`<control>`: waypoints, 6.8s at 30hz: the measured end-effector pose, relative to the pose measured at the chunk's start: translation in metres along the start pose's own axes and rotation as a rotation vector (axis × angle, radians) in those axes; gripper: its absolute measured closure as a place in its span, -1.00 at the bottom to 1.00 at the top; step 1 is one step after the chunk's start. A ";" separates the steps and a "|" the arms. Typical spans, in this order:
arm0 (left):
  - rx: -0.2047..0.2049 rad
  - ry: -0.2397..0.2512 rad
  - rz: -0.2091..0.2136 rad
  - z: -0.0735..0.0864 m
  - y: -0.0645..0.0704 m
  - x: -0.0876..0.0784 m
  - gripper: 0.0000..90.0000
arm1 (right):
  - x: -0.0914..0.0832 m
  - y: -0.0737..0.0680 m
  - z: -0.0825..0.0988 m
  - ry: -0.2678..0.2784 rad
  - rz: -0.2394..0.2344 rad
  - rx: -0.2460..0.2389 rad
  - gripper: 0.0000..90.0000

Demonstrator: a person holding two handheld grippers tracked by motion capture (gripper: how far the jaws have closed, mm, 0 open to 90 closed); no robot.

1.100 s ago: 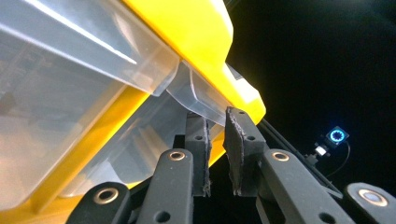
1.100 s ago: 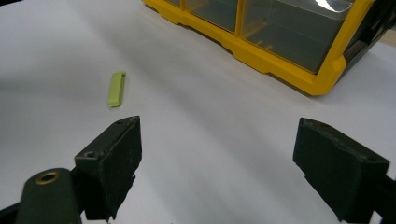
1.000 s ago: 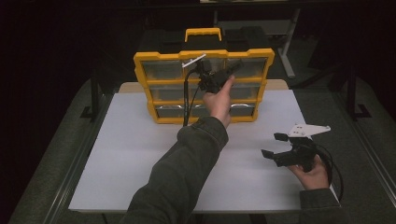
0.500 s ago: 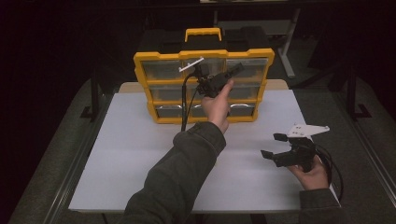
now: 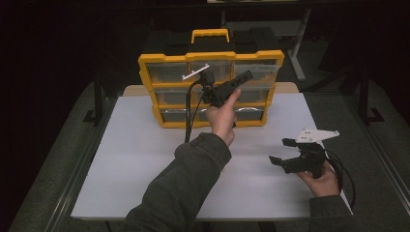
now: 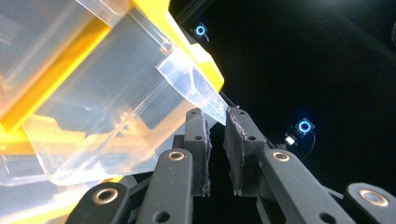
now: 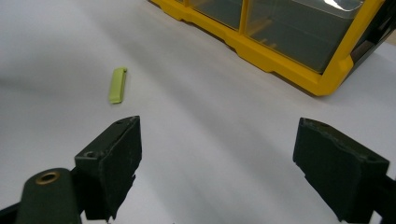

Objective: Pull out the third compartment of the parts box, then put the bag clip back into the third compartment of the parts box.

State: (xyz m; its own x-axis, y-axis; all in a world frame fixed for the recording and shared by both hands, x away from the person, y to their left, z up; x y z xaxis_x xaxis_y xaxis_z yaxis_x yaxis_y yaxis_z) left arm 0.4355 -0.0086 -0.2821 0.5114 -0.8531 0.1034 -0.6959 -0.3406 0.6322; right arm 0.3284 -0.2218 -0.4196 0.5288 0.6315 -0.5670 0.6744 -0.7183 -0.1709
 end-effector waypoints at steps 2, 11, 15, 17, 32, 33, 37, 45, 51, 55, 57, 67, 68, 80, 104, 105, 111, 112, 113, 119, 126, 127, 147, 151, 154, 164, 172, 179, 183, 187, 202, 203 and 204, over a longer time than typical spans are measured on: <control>-0.002 -0.001 0.003 0.001 0.002 -0.002 0.75 | 0.000 0.000 0.000 0.001 0.003 -0.004 -0.68; 0.003 -0.005 0.023 0.008 0.010 -0.009 0.74 | 0.001 -0.001 0.000 -0.002 0.007 -0.003 -0.68; 0.036 -0.021 0.031 0.008 0.009 -0.010 0.77 | 0.001 -0.001 0.001 -0.006 0.007 -0.006 -0.68; 0.046 -0.025 0.031 0.008 0.010 -0.010 0.78 | 0.001 -0.001 0.001 -0.006 0.007 -0.004 -0.68; 0.602 -0.470 0.088 -0.001 0.037 -0.021 0.23 | -0.001 0.001 0.001 -0.003 0.004 -0.002 -0.68; 0.655 -0.498 0.101 -0.004 0.041 -0.022 0.20 | -0.001 0.001 0.001 -0.002 0.006 -0.002 -0.68; 0.768 -0.579 0.126 -0.016 0.049 -0.020 0.18 | -0.001 0.002 0.002 -0.004 0.003 0.002 -0.68; 0.941 -0.672 0.156 -0.041 0.070 -0.007 0.13 | -0.001 0.003 0.002 -0.003 0.006 0.005 -0.68; 0.978 -0.785 0.130 -0.053 0.065 0.014 -0.01 | -0.001 0.003 0.002 -0.004 0.004 0.004 -0.68; 0.958 -0.827 0.110 -0.056 0.060 0.026 -0.10 | -0.001 0.002 0.002 -0.007 -0.001 0.005 -0.68; 0.967 -0.837 0.108 -0.057 0.057 0.030 -0.11 | -0.001 0.002 0.002 -0.008 -0.002 0.003 -0.68; 0.993 -0.887 0.055 -0.054 0.044 0.041 0.05 | -0.001 0.002 0.002 -0.008 -0.006 0.003 -0.68; 0.984 -0.891 0.057 -0.053 0.042 0.042 0.05 | -0.001 0.002 0.002 -0.008 -0.006 0.003 -0.68; 0.927 -0.928 0.083 -0.044 0.025 0.045 0.34 | 0.000 0.002 0.002 -0.008 -0.011 -0.006 -0.67; 0.898 -0.899 0.181 -0.040 0.034 0.029 0.64 | 0.000 0.001 0.002 -0.009 -0.011 -0.002 -0.67; 0.894 -0.896 0.184 -0.040 0.035 0.028 0.64 | 0.000 0.001 0.002 -0.009 -0.011 -0.002 -0.67; 0.891 -0.890 0.212 -0.037 0.038 0.023 0.65 | 0.000 0.001 0.003 -0.013 -0.014 -0.007 -0.67; 0.889 -0.886 0.218 -0.037 0.040 0.023 0.65 | 0.001 0.000 0.003 -0.013 -0.013 -0.009 -0.67; 0.889 -0.886 0.224 -0.036 0.041 0.023 0.66 | 0.001 0.000 0.003 -0.013 -0.013 -0.009 -0.67; 0.887 -0.893 0.247 -0.033 0.043 0.021 0.68 | 0.001 -0.001 0.003 -0.014 -0.016 -0.010 -0.67; 0.883 -0.901 0.257 -0.031 0.042 0.019 0.68 | 0.001 -0.001 0.003 -0.017 -0.016 -0.009 -0.67; 0.881 -0.903 0.259 -0.031 0.042 0.018 0.68 | 0.001 -0.001 0.003 -0.017 -0.016 -0.010 -0.67; 0.830 -0.791 0.263 -0.050 0.052 0.004 0.14 | 0.009 -0.001 0.005 -0.042 -0.026 -0.011 -0.68; 0.816 -0.761 0.269 -0.056 0.056 -0.003 -0.01 | 0.009 -0.002 0.005 -0.047 -0.021 -0.011 -0.68; 0.824 -0.750 0.264 -0.060 0.057 -0.009 -0.07 | 0.009 -0.001 0.005 -0.040 -0.018 0.000 -0.68; 0.819 -0.708 0.248 -0.069 0.059 -0.033 -0.18 | 0.011 0.000 0.007 -0.042 -0.013 0.013 -0.69; 0.829 -0.689 0.238 -0.075 0.064 -0.052 -0.24 | 0.010 0.003 0.008 -0.047 -0.010 0.021 -0.69; 0.833 -0.686 0.211 -0.075 0.064 -0.072 -0.31 | 0.009 0.003 0.008 -0.043 -0.005 0.022 -0.69; 0.827 -0.686 0.193 -0.073 0.063 -0.084 -0.33 | 0.010 0.003 0.008 -0.044 -0.005 0.020 -0.69; 0.826 -0.677 0.181 -0.073 0.059 -0.096 -0.33 | 0.011 0.004 0.008 -0.045 -0.005 0.020 -0.69; 0.783 -0.633 0.138 -0.064 0.037 -0.132 -0.39 | 0.013 0.000 0.008 -0.046 -0.003 0.021 -0.69; 0.774 -0.626 0.140 -0.064 0.036 -0.134 -0.39 | 0.013 0.000 0.008 -0.047 -0.004 0.018 -0.69; 0.765 -0.619 0.141 -0.062 0.035 -0.136 -0.39 | 0.014 0.000 0.008 -0.047 -0.005 0.019 -0.69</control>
State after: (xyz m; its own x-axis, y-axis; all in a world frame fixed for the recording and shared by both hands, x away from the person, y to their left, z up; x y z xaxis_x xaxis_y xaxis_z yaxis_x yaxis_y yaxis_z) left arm 0.3731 0.1199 -0.2263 0.1968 -0.8871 -0.4175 -0.9794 -0.1972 -0.0427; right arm 0.3316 -0.2156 -0.4337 0.5002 0.6214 -0.6030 0.6673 -0.7205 -0.1890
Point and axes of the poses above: each handheld gripper's, and its own axes: x roughly forward along the jaws, z roughly out of its underside, y roughly to its right, the point moved 5 cm from there along x, roughly forward along the jaws, and after that the axes turned 7 degrees about x, right-handed, at the moved point
